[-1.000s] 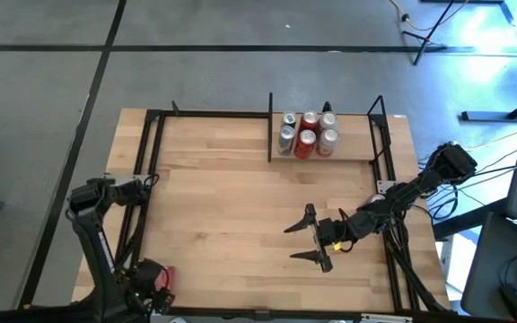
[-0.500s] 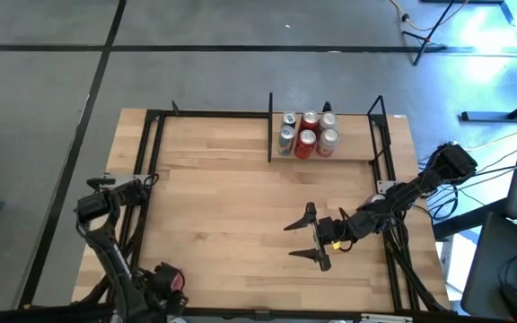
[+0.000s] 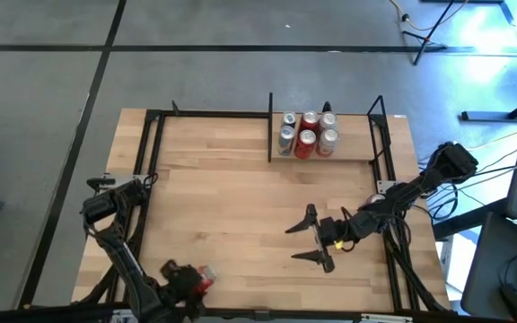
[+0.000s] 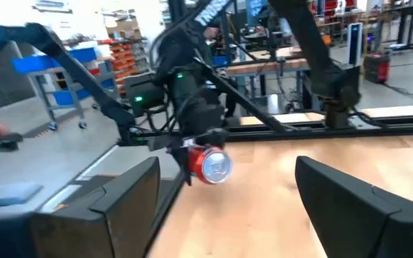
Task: Place canned beverage on shelf
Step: Put the bottom red soda can on the shelf
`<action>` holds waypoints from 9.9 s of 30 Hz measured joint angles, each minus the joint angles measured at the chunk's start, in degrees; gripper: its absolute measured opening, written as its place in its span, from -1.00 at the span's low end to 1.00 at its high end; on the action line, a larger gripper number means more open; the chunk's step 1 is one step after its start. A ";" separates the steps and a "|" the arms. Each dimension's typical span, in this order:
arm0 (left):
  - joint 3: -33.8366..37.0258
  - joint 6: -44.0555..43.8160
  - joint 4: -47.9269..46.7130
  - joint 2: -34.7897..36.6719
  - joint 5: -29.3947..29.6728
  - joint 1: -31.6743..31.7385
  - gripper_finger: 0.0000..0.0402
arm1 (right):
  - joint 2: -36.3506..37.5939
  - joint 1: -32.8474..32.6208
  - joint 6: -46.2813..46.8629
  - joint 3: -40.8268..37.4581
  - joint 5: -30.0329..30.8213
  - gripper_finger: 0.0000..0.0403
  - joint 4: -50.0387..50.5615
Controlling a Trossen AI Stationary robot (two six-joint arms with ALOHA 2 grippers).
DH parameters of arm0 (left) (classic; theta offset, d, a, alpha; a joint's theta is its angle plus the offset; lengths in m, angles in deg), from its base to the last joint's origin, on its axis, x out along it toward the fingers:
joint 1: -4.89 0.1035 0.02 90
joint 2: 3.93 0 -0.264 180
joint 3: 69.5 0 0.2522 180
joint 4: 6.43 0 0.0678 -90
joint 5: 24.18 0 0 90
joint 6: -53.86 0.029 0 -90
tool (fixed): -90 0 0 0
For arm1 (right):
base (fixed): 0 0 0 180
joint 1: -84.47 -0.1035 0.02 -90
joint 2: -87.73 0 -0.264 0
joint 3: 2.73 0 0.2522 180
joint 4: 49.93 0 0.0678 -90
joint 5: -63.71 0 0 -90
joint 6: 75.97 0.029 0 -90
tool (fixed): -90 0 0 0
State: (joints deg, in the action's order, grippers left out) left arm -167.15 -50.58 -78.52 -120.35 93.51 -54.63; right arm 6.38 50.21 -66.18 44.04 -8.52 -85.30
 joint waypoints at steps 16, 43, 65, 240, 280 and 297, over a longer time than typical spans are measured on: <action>13.60 61.19 52.12 0.02 19.57 19.32 0.28 | -3.22 -2.55 -4.40 0.00 -1.94 0.53 7.25; 29.89 97.64 120.58 -9.48 -9.15 36.18 0.75 | -4.83 -2.48 -11.24 -0.13 -2.01 0.53 12.21; 29.40 98.56 100.76 0.94 -7.18 35.89 0.88 | -4.83 2.81 -14.05 -0.13 2.31 0.53 15.02; 41.47 98.99 110.18 10.68 19.04 25.51 0.65 | 10.54 24.16 -0.91 -6.73 -8.36 0.38 37.93; 41.47 98.82 109.77 10.68 17.61 25.49 0.65 | 1.51 23.36 9.34 21.25 -10.88 0.81 81.69; 41.49 98.82 109.29 10.68 17.78 25.49 0.65 | -3.76 23.36 7.70 21.31 -10.97 0.33 84.35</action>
State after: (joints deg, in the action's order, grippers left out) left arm -125.65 48.23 30.77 -109.67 111.29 -29.15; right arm 2.62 73.57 -58.48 65.35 -19.50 -0.94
